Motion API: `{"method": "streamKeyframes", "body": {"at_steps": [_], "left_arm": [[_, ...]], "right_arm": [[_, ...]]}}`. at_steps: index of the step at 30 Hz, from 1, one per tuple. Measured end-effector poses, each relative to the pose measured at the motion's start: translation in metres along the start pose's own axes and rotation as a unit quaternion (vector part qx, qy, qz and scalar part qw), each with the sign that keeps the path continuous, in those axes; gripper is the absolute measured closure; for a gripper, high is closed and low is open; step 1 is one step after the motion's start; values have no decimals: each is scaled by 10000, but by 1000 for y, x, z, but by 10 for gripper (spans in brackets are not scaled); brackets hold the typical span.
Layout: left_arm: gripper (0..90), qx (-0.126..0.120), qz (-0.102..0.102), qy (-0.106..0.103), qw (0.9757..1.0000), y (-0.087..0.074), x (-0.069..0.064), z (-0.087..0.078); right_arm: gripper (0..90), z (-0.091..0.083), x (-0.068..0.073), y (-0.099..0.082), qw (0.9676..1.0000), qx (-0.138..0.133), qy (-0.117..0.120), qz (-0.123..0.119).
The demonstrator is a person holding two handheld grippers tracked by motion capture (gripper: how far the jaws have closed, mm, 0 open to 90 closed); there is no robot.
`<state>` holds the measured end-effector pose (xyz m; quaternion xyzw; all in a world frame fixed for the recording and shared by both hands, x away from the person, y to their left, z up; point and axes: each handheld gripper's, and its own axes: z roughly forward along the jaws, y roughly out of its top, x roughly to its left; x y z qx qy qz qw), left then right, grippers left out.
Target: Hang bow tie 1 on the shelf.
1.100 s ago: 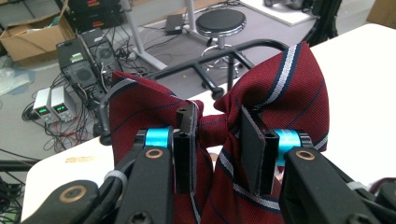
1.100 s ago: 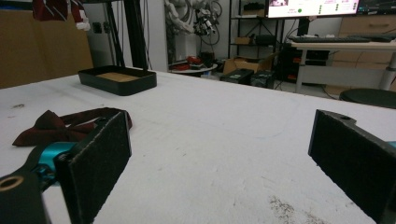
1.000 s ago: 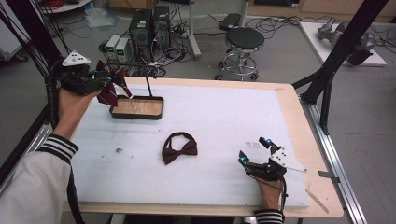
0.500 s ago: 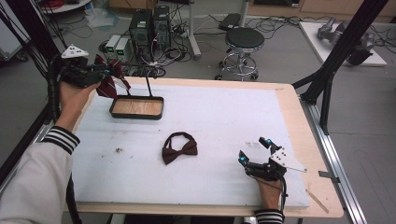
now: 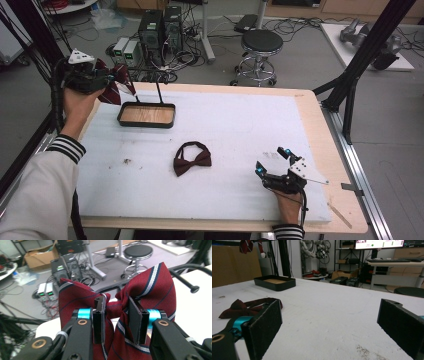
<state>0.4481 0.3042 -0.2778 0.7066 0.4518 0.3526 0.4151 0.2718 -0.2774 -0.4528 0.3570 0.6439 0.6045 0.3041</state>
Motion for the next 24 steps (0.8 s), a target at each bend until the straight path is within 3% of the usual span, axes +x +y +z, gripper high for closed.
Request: {"method": "streamKeyframes", "body": {"at_steps": [2,4,9,16,24], "left_arm": [[681,56,19,63,10000,-2,2,0],[681,-14,-76,37,10000,-1,3,-1],[681,-112,14,-19,9999,4,-3,-4],[681,-207,-55,-43,9998,8,-7,1],[681,-167,-5,317,9994,8,-4,7]], "right_arm": [[50,0,0,0,10000,4,6,-13],[50,0,0,0,10000,1,5,-24],[50,0,0,0,10000,4,4,-12],[50,0,0,0,10000,2,1,-30],[50,0,0,0,10000,5,5,-10]]}}
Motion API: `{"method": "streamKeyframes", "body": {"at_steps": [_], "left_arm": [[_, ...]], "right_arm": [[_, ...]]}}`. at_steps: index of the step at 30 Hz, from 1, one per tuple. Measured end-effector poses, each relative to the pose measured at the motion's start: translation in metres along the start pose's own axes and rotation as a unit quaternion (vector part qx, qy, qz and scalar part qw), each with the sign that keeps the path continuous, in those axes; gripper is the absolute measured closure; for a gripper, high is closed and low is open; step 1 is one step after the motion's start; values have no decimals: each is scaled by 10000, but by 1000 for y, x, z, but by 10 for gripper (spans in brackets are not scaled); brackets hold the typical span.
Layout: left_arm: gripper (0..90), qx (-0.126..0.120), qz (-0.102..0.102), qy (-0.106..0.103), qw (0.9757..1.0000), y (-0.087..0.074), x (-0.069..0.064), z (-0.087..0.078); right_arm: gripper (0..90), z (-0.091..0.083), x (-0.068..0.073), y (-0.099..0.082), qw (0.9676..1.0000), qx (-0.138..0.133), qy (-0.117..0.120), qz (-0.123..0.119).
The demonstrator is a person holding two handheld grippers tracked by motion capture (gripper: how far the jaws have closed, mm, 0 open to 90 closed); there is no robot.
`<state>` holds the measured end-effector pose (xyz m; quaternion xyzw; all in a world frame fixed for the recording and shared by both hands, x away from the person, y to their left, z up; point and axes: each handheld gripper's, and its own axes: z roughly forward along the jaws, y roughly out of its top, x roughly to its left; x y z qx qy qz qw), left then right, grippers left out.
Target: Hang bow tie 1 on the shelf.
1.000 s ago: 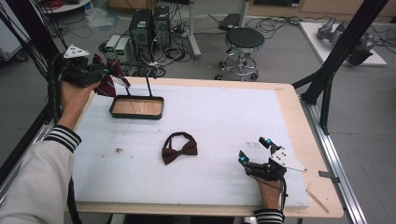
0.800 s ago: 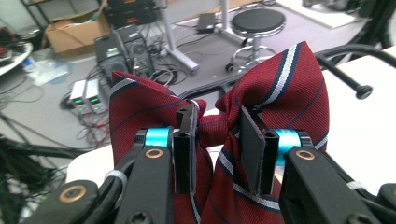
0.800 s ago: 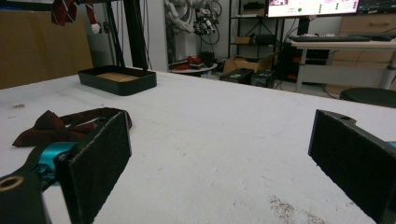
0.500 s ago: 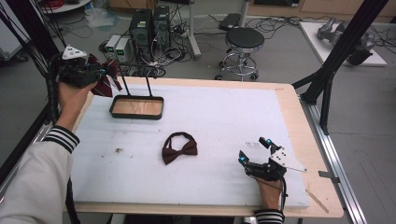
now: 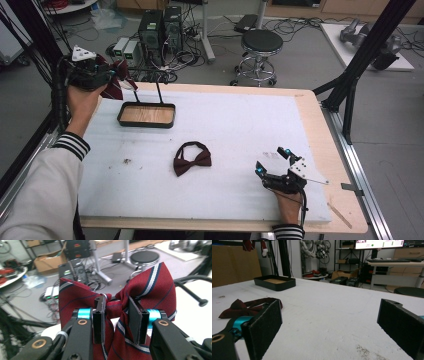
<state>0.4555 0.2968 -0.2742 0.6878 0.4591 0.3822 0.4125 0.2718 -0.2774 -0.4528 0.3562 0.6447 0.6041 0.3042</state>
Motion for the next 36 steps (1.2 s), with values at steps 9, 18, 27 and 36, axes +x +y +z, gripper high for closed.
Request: {"method": "streamKeyframes", "body": {"at_steps": [9,18,27,36], "left_arm": [[681,188,253,311,9990,-5,2,-1],[681,222,469,323,9981,-16,-4,-6],[681,189,465,294,9983,-16,-1,-11],[681,235,631,167,9976,-18,-13,-9]], "right_arm": [[50,0,0,0,10000,0,-5,-20],[50,0,0,0,10000,-7,-19,-37],[50,0,1,0,10000,15,-21,0],[50,0,1,0,10000,15,-19,-6]]}}
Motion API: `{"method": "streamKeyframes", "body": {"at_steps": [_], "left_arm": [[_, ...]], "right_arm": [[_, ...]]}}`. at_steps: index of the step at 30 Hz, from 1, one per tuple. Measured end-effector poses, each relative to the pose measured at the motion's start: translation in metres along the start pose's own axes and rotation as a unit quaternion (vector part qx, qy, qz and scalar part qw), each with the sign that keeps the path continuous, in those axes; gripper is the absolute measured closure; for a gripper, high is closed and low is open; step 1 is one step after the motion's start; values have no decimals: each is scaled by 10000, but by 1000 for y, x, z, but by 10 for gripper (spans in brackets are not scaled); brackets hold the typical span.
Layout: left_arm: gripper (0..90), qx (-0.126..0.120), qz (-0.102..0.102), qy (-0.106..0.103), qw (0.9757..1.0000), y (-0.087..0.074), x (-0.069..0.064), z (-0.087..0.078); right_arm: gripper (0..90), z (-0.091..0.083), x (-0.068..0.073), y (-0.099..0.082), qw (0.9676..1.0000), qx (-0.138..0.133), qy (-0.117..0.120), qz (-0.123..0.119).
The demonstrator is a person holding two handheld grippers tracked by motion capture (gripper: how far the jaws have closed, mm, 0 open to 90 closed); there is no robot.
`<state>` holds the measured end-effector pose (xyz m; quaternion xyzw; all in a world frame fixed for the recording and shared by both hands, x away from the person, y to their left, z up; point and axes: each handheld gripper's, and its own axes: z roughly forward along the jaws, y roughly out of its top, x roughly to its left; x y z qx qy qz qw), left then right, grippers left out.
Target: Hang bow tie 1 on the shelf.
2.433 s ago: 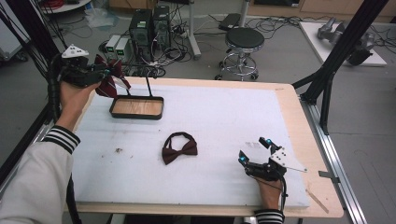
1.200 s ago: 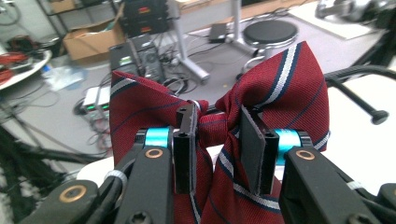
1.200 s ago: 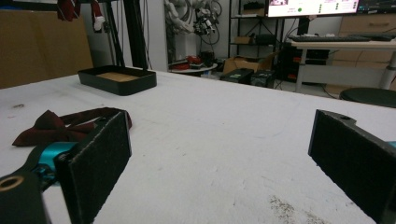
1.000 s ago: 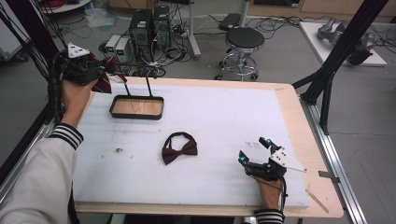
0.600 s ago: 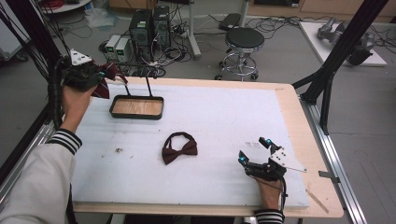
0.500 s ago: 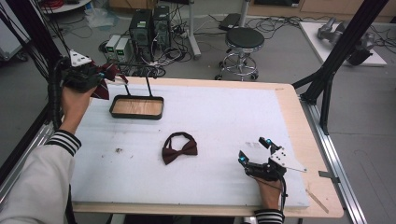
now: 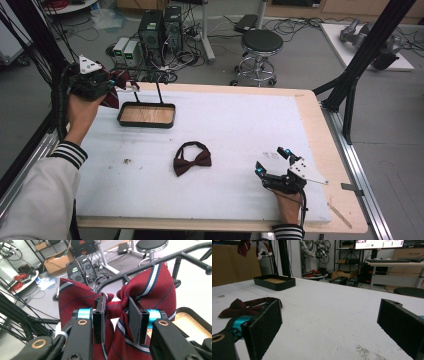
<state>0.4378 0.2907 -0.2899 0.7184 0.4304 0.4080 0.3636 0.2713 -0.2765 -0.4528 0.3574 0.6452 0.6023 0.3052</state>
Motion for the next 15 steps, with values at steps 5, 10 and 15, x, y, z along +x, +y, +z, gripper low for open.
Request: {"method": "streamKeyframes", "body": {"at_steps": [5,10,15], "left_arm": [[681,13,26,-25,10000,-5,-5,-3],[681,133,115,-7,9998,-15,-14,-1],[681,208,89,3,9997,-23,-19,7]], "right_arm": [[50,0,0,0,10000,-8,3,-14],[50,0,0,0,10000,-20,-8,-41],[50,0,0,0,10000,-20,-5,-53]]}}
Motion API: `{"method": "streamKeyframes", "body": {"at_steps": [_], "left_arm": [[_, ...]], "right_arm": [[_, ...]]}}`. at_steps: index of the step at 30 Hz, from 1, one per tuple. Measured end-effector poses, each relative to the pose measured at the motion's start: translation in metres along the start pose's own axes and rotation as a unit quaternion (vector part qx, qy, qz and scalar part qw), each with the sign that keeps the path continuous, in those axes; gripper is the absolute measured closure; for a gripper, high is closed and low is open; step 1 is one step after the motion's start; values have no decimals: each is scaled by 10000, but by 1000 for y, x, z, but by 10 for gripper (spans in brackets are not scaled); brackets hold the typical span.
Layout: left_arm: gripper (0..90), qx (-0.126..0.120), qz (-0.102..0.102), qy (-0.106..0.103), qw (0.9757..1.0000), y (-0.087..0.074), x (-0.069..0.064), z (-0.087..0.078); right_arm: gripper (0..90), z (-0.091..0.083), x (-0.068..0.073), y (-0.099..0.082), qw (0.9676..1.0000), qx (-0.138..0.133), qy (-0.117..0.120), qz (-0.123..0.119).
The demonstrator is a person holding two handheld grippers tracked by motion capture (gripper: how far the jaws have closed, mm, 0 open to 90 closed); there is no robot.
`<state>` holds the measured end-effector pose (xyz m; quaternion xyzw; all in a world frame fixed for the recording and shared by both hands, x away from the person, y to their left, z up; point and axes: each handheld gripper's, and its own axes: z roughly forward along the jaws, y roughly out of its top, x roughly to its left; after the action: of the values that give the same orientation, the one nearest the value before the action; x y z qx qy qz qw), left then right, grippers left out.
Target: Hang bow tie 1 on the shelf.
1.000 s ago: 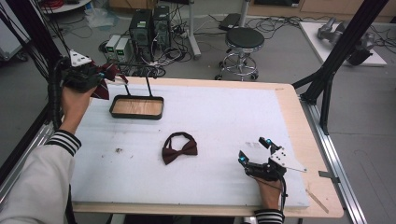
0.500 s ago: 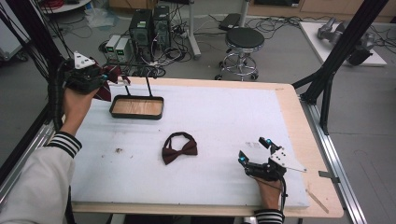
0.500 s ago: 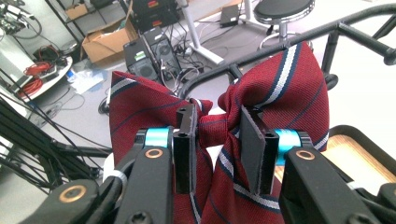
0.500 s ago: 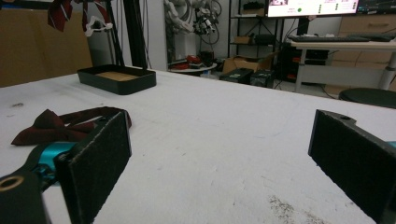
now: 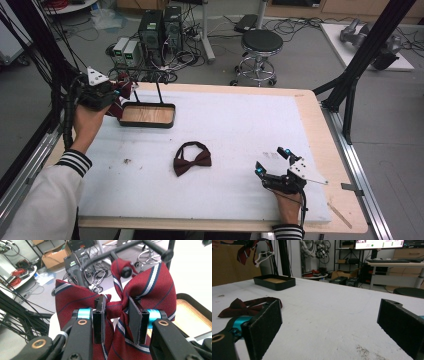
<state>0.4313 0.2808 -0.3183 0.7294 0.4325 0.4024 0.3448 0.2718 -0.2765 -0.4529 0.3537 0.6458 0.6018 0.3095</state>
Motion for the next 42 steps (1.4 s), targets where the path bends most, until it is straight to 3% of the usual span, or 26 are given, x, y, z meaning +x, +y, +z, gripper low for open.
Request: {"method": "streamKeyframes", "body": {"at_steps": [6,12,23,33,37,38,40,42], "left_arm": [[681,62,-31,67,10000,-8,-3,7],[681,-25,-217,148,9997,-18,-5,13],[681,-56,-570,-94,9983,-29,1,23],[677,-98,-705,-297,9970,-33,7,26],[660,-140,-794,-560,9952,-35,10,26],[625,-161,-776,-613,9950,-35,11,26],[379,-180,-653,-510,9964,-35,10,25],[225,-324,-647,-666,9952,-36,12,23]], "right_arm": [[50,0,0,0,10000,-4,1,8],[50,0,0,0,10000,-7,2,-2],[50,0,0,0,10000,-2,-4,-9],[50,0,0,0,10000,24,-6,-8],[50,0,0,0,10000,27,-8,-4],[50,0,1,0,10000,21,-7,-2],[50,0,0,0,10000,25,-5,-10],[50,0,1,0,10000,22,-5,-5]]}}
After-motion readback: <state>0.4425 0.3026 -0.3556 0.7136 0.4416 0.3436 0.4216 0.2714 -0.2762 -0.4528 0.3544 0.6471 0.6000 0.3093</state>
